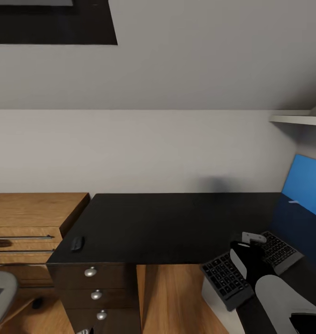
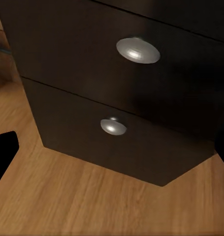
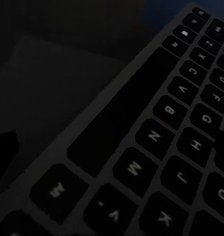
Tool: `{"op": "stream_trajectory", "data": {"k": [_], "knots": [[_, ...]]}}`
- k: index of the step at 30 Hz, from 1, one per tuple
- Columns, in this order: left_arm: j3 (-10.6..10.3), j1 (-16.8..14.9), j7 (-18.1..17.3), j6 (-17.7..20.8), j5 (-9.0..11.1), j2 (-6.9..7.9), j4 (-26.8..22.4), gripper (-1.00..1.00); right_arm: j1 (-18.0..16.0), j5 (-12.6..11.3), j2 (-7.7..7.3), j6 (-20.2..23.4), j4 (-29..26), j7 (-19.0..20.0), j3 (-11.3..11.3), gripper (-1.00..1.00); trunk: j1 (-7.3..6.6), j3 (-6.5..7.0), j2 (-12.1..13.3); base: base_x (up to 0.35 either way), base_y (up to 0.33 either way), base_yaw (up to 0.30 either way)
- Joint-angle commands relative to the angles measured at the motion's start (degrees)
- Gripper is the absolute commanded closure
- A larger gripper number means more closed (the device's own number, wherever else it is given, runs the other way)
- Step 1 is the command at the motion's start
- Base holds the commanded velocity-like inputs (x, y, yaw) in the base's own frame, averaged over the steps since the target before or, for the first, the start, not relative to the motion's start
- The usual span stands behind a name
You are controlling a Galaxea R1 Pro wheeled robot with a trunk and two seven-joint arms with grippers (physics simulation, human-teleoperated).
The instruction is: In the bedroom, organize the workspace by keeping the computer under the desk, ensuring the monitor is on the desk, placing the keyboard on the desk next to the monitor, placing the mouse on the desk next to the keyboard, moving the folder from the swivel chair onto the desk next to the mouse, stacking the notebook on top of the folder with the pen on top of the notebook, and positioning the swivel chair next to the desk.
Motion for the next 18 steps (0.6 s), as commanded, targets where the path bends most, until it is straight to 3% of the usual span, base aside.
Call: {"op": "stream_trajectory", "data": {"k": [1,18], "knots": [[-0.5,0.0,0.3,-0.2,0.4,0.06,0.0,-1.00,0.0,-0.3,-0.02,0.4,-0.1,-0.2,0.1,-1.00,-0.01,-0.07,0.0,-0.112,0.000,0.000],[-0.4,0.0,0.4,-0.2,0.4,0.06,0.0,-1.00,0.0,-0.3,-0.02,0.4,-0.1,-0.2,0.2,-1.00,-0.01,-0.07,0.0,-0.157,0.000,0.000]]}}
